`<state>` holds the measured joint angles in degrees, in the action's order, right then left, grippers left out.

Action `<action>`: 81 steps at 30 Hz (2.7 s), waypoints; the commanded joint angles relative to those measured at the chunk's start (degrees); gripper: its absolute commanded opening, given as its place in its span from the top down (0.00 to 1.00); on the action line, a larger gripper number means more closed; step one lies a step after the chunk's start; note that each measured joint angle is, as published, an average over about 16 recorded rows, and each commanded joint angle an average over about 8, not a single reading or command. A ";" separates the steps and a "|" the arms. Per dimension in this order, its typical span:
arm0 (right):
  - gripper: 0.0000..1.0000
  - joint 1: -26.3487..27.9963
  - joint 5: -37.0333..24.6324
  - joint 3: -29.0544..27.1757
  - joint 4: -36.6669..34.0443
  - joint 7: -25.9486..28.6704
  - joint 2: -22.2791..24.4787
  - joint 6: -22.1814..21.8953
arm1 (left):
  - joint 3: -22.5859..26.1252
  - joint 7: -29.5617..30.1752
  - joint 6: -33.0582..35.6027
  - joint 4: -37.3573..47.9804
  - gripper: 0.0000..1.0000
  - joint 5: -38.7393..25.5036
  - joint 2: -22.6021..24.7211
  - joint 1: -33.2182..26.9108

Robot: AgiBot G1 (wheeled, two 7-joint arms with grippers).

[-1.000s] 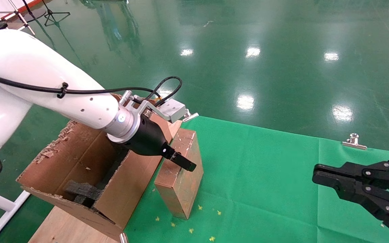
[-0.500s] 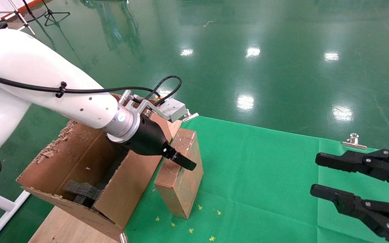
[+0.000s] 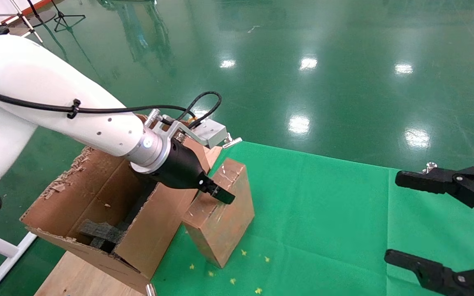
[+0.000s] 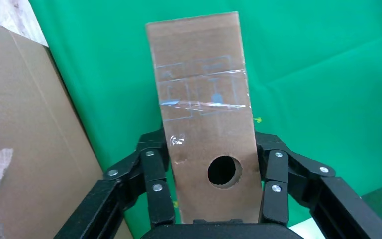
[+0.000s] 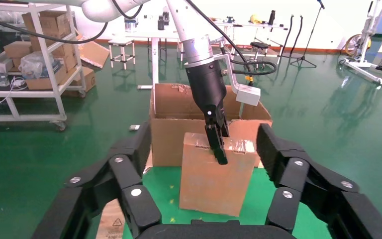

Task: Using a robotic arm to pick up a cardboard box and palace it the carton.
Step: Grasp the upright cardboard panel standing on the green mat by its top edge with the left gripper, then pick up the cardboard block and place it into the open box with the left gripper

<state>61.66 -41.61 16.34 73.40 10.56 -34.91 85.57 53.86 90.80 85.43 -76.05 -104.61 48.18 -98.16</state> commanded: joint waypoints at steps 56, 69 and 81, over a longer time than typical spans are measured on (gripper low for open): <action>0.00 0.06 0.14 0.21 -0.04 -0.11 0.07 -0.07 | -6.42 -66.06 -21.41 70.38 1.00 -5.21 -8.46 -10.81; 0.00 0.07 0.17 0.26 -0.04 -0.14 0.09 -0.09 | -6.23 -61.91 -29.88 76.34 1.00 -5.43 -3.62 -5.40; 0.00 0.07 0.19 0.29 -0.05 -0.15 0.11 -0.11 | -6.75 -58.86 -37.89 77.65 0.00 -4.71 -1.59 -1.88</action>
<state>61.73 -41.42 16.63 73.35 10.41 -34.80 85.47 47.15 31.77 48.11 1.37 -109.36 46.41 -100.39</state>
